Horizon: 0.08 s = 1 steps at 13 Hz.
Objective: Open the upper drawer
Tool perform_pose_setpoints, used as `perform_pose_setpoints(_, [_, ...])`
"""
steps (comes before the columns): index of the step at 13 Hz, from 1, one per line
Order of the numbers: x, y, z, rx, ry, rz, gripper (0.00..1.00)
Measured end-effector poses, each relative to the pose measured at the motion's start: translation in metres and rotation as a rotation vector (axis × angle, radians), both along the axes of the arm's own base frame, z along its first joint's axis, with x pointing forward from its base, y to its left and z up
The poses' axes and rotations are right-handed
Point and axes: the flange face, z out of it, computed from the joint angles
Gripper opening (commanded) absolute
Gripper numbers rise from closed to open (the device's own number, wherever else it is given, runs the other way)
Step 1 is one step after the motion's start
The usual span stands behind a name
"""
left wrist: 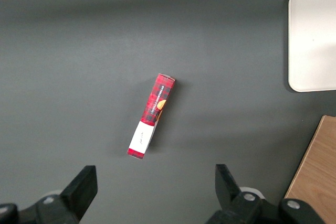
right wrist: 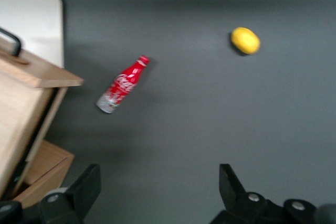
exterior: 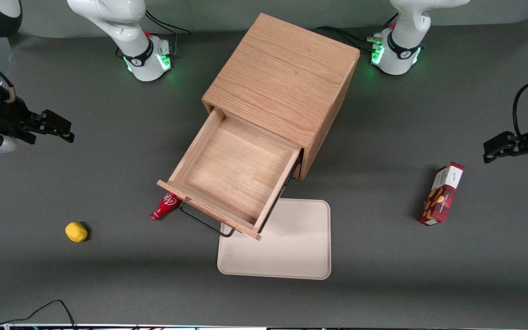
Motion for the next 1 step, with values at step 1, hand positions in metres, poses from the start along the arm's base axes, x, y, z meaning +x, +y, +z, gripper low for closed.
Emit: perform_pose_setpoints(1, [-0.0006,-0.0047,-0.0026,-0.009,0.004,-0.015,1.00])
